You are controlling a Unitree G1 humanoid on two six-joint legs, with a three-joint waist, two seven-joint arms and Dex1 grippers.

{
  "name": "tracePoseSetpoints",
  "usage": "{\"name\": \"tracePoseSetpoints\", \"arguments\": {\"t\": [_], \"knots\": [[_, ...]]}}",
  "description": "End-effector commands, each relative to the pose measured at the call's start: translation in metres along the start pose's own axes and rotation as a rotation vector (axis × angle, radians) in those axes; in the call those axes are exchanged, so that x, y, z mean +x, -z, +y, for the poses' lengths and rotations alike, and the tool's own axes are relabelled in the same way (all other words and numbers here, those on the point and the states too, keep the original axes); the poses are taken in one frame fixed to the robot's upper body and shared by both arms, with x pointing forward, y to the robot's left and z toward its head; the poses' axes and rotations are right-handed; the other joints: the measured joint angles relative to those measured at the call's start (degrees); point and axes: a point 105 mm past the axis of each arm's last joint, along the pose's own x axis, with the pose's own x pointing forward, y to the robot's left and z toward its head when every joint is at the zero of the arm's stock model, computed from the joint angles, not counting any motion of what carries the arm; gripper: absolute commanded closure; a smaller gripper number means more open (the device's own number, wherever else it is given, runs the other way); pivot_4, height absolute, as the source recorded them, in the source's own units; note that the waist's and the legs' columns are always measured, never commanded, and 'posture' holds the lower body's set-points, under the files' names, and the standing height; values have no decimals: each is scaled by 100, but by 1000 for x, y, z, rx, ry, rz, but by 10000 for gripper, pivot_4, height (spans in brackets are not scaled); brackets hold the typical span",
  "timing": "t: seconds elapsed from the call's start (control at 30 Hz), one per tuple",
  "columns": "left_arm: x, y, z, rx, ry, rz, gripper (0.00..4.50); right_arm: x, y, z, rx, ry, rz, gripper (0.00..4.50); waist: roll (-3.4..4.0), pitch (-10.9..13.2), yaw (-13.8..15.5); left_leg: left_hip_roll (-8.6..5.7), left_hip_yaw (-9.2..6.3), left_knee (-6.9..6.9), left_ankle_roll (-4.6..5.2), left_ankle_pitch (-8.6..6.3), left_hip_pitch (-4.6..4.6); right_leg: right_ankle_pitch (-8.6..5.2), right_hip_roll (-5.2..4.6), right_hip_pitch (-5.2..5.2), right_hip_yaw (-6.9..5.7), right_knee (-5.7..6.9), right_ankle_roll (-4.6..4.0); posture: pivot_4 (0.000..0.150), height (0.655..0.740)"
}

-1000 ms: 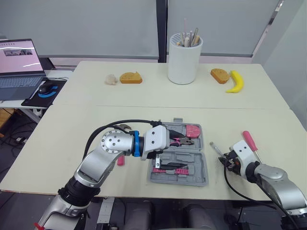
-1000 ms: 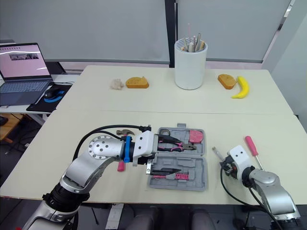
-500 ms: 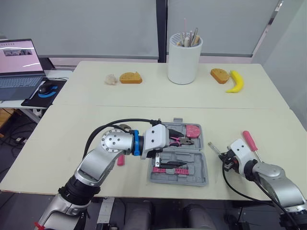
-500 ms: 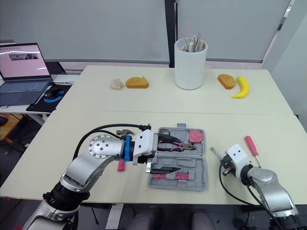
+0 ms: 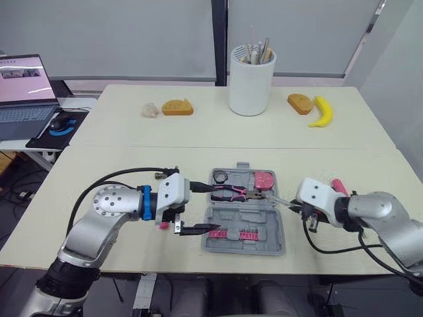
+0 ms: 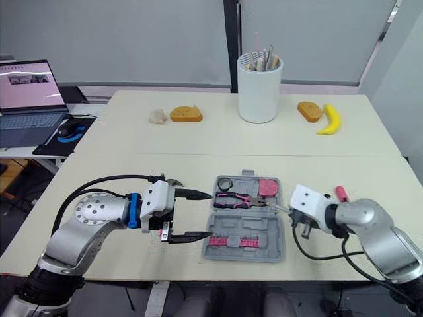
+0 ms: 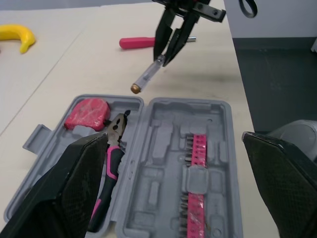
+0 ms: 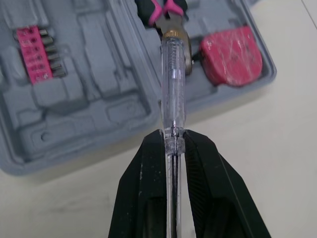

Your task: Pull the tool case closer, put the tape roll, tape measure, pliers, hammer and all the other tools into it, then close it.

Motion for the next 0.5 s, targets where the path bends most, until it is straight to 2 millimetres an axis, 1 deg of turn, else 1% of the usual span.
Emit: {"name": "tracePoseSetpoints", "arguments": {"t": [0.03, 0.1, 0.17, 0.23, 0.4, 0.5], "knots": [[-12, 3, 2, 33, 0, 28, 0, 14, -21, 10, -26, -42, -34, 42177, 0, 0, -5, 0, 1, 0, 0, 0, 0, 0, 0, -1, 1, 0, 0, 1500, 7400], [-14, 6, 3, 33, -2, 43, 0, 25, -27, 16, -29, -61, -40, 42177, -2, 0, -8, -1, 0, -1, 0, 0, -2, 0, -2, -2, 1, -2, 0, 1500, 7400], [-16, 6, 7, 31, -18, 46, 0, 40, -35, 24, -78, -93, -41, 42177, -2, 0, 0, -5, 0, -1, 0, 0, -5, 0, -4, -6, 2, -2, 0, 1500, 7400], [-19, 9, 10, 30, -30, 55, 0, 52, -43, 26, -110, -105, -47, 42177, -2, 0, -10, -8, 0, 0, 0, 0, -4, 1, -6, -11, 3, -2, 0, 1500, 7400], [-25, 14, 12, 28, -38, 78, 0, 67, -46, 29, -161, -127, -32, 42177, -2, 0, -11, -9, -3, 0, -1, 0, -3, 1, -6, -24, 2, 0, 0, 1500, 7400], [-29, 17, 11, 28, -42, 97, 0, 72, -51, 36, -171, -158, -45, 42177, -1, 0, -42, -9, -3, -1, -1, 0, -4, 1, -5, -25, 4, 2, 0, 1500, 7400]]}}
